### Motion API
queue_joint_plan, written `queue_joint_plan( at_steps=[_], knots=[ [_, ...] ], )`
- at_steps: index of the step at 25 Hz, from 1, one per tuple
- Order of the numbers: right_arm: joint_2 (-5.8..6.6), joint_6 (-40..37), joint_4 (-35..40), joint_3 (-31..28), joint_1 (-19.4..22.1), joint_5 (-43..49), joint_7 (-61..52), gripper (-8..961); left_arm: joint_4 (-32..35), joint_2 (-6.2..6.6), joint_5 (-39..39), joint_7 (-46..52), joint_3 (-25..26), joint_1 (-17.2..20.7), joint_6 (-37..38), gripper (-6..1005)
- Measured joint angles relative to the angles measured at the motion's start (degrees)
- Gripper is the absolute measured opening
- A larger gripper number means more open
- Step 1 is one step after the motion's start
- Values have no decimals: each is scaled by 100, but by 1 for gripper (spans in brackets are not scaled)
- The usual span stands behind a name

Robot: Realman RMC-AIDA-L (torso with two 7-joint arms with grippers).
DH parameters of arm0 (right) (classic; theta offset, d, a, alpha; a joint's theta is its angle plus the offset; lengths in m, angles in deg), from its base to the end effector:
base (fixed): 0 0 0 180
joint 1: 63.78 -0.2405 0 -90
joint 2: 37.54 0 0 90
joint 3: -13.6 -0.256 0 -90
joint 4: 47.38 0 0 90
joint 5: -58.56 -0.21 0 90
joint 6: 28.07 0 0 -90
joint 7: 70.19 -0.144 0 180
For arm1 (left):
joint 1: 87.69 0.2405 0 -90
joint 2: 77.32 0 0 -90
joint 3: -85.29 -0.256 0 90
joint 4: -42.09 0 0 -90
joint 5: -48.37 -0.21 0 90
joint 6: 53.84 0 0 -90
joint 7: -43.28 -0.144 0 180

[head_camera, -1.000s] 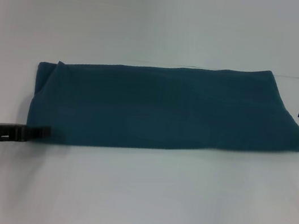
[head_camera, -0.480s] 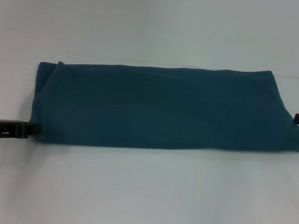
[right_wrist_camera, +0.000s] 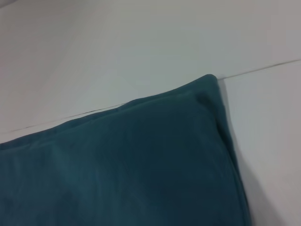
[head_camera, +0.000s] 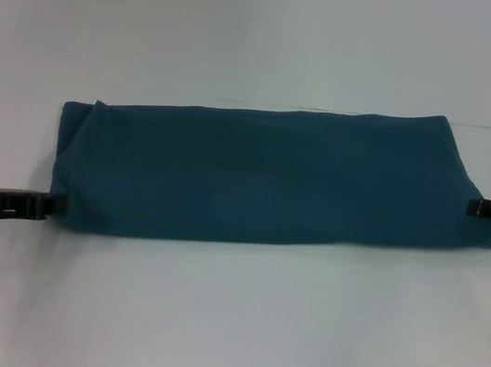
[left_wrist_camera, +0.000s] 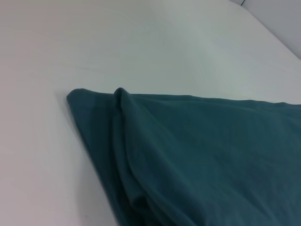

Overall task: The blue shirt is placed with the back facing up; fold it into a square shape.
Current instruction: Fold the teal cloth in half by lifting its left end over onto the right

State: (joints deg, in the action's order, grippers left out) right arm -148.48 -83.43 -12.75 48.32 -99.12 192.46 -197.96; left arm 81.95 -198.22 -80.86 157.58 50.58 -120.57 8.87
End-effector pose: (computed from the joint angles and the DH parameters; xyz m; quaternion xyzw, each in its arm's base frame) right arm 0.3500 0.4028 0.0765 -0.7253 0.5739 0.1221 0.3601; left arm -0.3112 0.3760 0.0061 -0.8015 -0.5072 -0.1556 0.2761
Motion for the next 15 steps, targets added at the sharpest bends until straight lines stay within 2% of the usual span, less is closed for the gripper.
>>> queue_joint_plan(
  at_steps=[10,15],
  knots=[
    [-67,228,-264,45,-78,9,21,860,5,6,-116,22,0,-21,-32,-1],
    [-119,208,-213,45,-105,-28,44,660,5,28,-127,22,26,-29,-38,-1]
  ],
)
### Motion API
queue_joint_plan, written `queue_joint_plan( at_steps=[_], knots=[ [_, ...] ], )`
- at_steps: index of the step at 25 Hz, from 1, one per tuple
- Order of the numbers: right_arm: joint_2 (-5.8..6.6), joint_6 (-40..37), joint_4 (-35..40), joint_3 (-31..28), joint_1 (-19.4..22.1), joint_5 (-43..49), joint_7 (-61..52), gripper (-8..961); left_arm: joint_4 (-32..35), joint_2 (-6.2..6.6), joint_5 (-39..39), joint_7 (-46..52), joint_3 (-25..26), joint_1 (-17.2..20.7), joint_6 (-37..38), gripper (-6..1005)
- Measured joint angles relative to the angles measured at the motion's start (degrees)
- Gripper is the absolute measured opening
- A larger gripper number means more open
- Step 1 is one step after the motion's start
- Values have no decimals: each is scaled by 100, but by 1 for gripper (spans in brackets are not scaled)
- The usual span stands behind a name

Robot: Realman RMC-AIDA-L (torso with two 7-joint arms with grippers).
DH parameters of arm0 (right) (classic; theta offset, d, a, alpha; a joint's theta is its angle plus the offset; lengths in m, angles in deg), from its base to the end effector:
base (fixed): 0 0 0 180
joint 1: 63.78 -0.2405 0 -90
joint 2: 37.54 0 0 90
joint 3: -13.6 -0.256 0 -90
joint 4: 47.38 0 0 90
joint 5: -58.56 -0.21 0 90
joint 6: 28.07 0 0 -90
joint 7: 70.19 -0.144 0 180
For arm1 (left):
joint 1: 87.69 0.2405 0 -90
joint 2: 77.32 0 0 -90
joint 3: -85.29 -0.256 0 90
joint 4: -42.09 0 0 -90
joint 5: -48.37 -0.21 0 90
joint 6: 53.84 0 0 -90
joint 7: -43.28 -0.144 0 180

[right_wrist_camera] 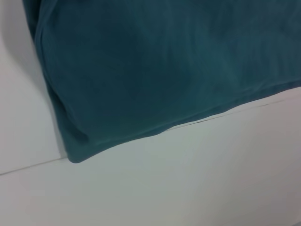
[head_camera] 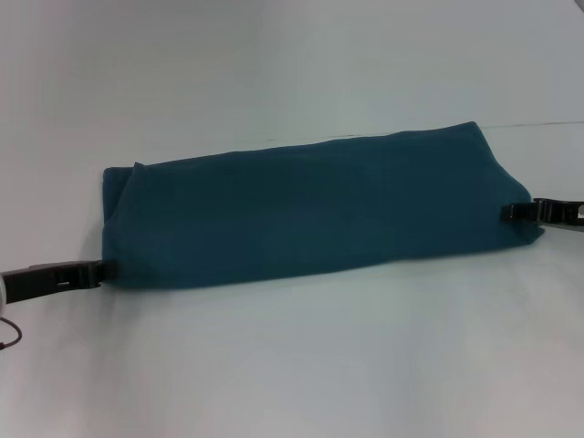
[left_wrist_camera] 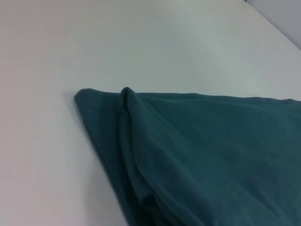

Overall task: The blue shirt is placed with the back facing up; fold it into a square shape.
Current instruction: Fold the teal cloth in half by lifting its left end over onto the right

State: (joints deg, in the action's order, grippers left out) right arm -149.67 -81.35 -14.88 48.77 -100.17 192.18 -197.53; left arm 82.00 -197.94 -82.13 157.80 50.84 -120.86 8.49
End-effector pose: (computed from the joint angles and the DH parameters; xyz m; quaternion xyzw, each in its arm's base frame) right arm 0.3453 0.4051 0.0589 -0.7263 0.5772 0.1228 0.3524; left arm -0.3133 0.3774 0.0086 -0.8023 -0.5057 -0.1461 0.2814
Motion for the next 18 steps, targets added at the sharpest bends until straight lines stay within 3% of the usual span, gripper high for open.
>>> queue_joint_plan(
  at_steps=[6,18],
  knots=[
    [-26,-133,41,-2,-22,-6,40,412,27,29,-17,1,33,5,36,-2],
    [-89,-779,364,-93,185,-73,268,36,323,84,-164,148,52,99,208,-1]
  ],
)
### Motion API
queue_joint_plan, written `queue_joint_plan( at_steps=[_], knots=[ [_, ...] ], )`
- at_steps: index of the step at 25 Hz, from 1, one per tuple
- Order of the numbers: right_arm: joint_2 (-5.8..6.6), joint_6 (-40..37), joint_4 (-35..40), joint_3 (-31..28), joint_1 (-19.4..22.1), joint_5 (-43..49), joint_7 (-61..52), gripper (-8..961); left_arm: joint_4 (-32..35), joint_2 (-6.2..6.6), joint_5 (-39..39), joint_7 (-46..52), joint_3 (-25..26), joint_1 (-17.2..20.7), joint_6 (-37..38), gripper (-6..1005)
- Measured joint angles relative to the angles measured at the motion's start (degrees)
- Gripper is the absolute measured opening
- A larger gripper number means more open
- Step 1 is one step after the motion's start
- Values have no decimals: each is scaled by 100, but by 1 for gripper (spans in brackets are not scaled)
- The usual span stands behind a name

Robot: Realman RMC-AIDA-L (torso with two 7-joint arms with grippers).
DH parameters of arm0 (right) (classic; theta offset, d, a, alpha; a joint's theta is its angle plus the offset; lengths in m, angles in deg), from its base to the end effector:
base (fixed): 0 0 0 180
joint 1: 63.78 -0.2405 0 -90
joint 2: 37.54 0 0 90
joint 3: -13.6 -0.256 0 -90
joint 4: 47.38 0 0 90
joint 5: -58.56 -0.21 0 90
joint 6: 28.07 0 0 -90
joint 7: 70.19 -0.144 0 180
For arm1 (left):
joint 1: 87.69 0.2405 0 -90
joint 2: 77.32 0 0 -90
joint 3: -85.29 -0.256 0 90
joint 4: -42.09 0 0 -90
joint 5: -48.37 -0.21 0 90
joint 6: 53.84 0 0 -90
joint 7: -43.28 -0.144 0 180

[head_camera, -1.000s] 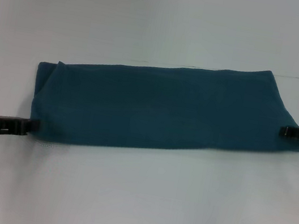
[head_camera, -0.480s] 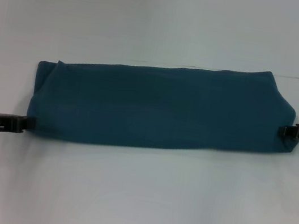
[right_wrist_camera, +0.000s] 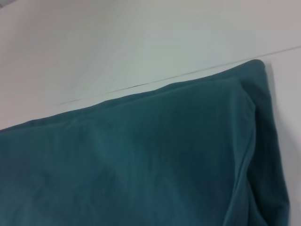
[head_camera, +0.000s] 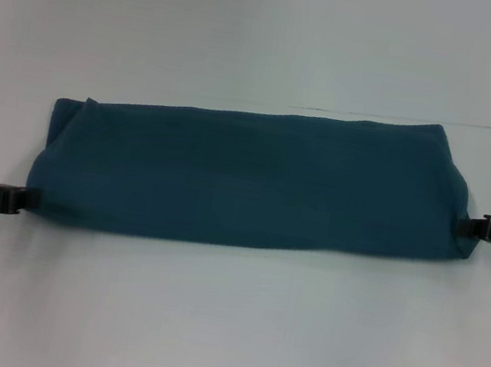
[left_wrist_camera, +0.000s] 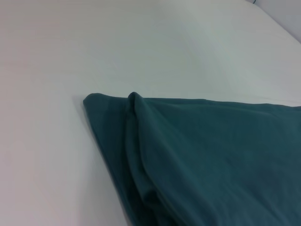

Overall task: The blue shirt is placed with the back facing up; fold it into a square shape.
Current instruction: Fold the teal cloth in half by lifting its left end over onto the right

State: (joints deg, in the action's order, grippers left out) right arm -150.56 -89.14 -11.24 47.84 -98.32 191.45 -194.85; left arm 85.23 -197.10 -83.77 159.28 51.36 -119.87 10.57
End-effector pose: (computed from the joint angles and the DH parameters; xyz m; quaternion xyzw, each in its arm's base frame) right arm 0.3386 0.3911 0.0573 -0.7535 0.5638 0.1301 0.3122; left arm -0.3189 0.3759 0.0267 -0.8014 -0.5034 -0.1367 0.2927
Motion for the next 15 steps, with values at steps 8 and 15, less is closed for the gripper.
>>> queue_joint_plan(
  at_steps=[8,15],
  knots=[
    [-59,-313,314,-11,260,-214,50,2,431,14,-82,140,21,241,232,-1],
    [-63,-398,323,-31,374,-259,54,2,550,29,-119,116,191,370,279,-2]
  ],
)
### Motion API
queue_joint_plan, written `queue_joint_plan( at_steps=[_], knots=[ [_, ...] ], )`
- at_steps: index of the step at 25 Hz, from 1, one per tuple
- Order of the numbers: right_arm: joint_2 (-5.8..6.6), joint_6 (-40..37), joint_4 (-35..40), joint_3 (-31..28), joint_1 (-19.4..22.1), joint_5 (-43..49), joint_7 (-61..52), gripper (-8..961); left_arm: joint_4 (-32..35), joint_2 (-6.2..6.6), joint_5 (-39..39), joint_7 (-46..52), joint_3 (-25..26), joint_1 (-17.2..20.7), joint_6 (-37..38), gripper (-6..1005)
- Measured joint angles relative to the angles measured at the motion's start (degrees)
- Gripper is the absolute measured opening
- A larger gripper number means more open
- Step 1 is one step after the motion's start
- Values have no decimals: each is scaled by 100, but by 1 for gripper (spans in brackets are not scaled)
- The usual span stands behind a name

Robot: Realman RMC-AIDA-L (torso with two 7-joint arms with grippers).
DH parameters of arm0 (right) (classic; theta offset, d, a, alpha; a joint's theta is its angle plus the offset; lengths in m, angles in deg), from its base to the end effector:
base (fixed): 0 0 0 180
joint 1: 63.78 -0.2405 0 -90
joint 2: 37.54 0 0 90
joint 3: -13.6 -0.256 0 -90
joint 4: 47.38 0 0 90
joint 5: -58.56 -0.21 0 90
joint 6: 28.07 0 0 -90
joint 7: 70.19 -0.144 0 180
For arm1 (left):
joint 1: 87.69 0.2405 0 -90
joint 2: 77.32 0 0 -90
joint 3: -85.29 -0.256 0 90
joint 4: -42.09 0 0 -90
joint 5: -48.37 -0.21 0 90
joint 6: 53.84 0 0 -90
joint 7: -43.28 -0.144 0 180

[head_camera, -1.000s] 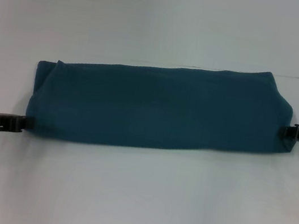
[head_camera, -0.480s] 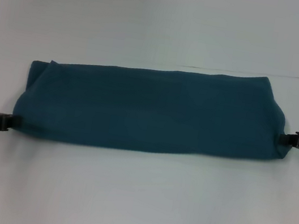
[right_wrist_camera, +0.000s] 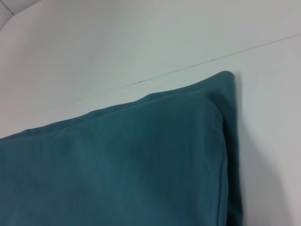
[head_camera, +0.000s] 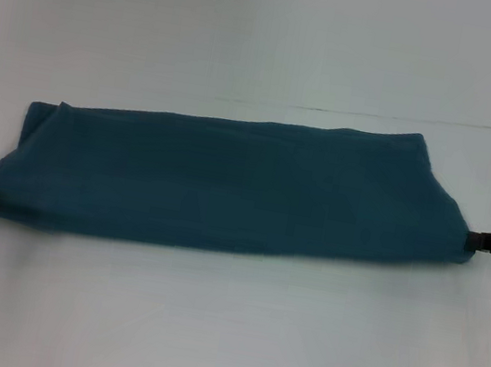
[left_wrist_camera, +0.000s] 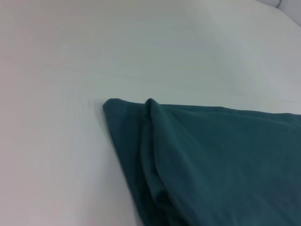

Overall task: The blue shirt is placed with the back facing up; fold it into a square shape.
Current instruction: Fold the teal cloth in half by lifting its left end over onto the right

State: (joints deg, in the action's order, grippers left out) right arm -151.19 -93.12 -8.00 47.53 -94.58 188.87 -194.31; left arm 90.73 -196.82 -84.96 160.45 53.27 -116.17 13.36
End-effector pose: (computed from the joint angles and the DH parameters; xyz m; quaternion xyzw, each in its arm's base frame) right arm 0.3468 0.3721 0.0624 -0.7484 0.5721 0.1482 0.3011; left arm -0.3372 0.3601 0.0525 -0.7866 -0.5127 -0.1313 0.3181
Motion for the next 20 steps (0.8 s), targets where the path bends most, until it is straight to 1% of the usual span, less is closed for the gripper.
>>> queue_joint_plan(
  at_steps=[11,20],
  knots=[
    [23,-2,0,-48,44,-6,-29,1,1,30,-35,-27,29,1,-34,-2],
    [12,-51,2,-268,52,-6,2,1,4,32,-34,24,83,4,10,-1]
  ],
)
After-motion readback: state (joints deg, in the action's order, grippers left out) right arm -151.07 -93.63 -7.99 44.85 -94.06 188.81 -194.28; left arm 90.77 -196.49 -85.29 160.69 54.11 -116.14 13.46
